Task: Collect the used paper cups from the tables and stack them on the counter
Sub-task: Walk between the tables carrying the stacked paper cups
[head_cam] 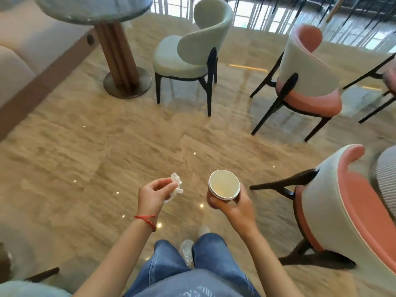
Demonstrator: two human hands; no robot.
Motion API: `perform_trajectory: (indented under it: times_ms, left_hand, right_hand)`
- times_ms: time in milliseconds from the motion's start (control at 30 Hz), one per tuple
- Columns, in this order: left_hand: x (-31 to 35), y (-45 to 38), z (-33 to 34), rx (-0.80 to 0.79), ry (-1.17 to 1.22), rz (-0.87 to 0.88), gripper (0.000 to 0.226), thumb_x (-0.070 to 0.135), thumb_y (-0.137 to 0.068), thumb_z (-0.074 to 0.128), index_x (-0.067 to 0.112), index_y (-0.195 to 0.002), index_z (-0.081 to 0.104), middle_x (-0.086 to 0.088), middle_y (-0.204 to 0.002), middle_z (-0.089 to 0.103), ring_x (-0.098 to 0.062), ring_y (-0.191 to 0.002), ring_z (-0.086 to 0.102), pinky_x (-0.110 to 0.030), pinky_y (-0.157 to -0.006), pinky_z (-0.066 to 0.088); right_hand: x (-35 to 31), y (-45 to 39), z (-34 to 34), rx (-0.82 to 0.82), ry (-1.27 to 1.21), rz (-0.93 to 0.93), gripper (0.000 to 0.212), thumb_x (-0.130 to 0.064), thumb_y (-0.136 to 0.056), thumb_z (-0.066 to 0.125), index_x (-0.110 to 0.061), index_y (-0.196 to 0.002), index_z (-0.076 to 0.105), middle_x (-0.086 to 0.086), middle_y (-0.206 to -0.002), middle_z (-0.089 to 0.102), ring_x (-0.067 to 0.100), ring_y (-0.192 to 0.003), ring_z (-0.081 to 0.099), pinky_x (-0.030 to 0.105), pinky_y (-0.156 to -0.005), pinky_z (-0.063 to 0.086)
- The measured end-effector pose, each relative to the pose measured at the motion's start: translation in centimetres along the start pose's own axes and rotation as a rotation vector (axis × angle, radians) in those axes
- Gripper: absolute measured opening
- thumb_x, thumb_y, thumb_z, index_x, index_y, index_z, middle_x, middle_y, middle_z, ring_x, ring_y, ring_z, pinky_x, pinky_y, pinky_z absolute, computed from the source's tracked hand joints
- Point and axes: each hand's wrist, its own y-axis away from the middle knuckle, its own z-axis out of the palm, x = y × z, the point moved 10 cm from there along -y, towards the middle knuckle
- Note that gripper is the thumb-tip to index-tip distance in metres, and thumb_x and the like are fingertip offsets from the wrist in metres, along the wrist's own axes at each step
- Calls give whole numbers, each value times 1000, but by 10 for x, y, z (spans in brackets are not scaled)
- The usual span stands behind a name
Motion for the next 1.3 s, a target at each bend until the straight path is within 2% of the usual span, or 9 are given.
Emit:
perform_trajectory:
  times_ms: [100,233,433,533,633,767,933,1067,1300]
  left_hand:
    - [6,-21,-13,83,33,-18,11,11,-68,79,18,-74,72,11,-59,70,3,-49,56,-10,-48,44]
    - [18,-47,-35,231,112,-24,12,10,-69,79,19,-72,71,12,-57,69,3,-48,56,-11,-48,45]
    - [46,-69,-77,498,292,3,11,8,-68,79,10,-76,72,7,-54,68,1,-45,56,-10,-47,45]
    - [53,-70,-100,615,363,17,10,7,-70,77,9,-77,71,6,-53,68,1,-46,58,-9,-47,45]
    - [54,-62,-124,736,430,23,8,6,-72,76,10,-77,71,5,-54,69,0,-47,61,-9,-47,45]
    - [47,-47,-164,895,481,8,8,8,-72,76,12,-77,71,6,-58,71,0,-53,63,-10,-50,48]
    - [46,-56,-221,1014,489,2,8,12,-71,77,15,-76,71,9,-55,69,3,-51,61,-9,-48,46]
    - [55,-84,-279,1058,501,15,9,12,-71,77,14,-77,71,9,-55,69,3,-53,61,-9,-49,46]
    - [96,-128,-411,1069,515,32,7,10,-71,77,14,-76,73,7,-55,69,0,-51,61,-11,-47,45]
  right_hand:
    - [-14,-37,28,-110,19,-21,60,-10,-64,85,-35,-105,50,-16,-103,62,-14,-91,58,4,-74,43]
    - [-36,-86,72,-271,48,-76,62,-13,-64,85,-33,-112,51,-13,-110,62,-6,-98,59,8,-80,45]
    - [-77,-151,156,-580,135,-173,62,-16,-63,86,-39,-108,51,-19,-102,64,-12,-93,58,4,-75,43]
    - [-95,-168,201,-737,172,-209,58,-21,-63,86,-43,-104,52,-29,-99,64,-13,-93,58,1,-72,41]
    - [-108,-175,245,-880,189,-224,58,-19,-63,86,-42,-105,52,-25,-99,65,-11,-94,59,3,-71,43]
    - [-122,-168,304,-1040,209,-250,58,-17,-64,85,-41,-104,52,-32,-97,64,-13,-91,58,2,-69,43]
    - [-132,-164,381,-1155,228,-237,57,-19,-63,85,-41,-104,52,-33,-98,63,-12,-92,59,3,-69,44]
    - [-148,-167,454,-1176,237,-247,56,-26,-61,85,-42,-104,52,-31,-97,63,-9,-93,59,4,-71,44]
    - [-202,-154,589,-1204,241,-266,57,-26,-62,85,-43,-105,52,-30,-99,63,-7,-94,60,6,-73,45]
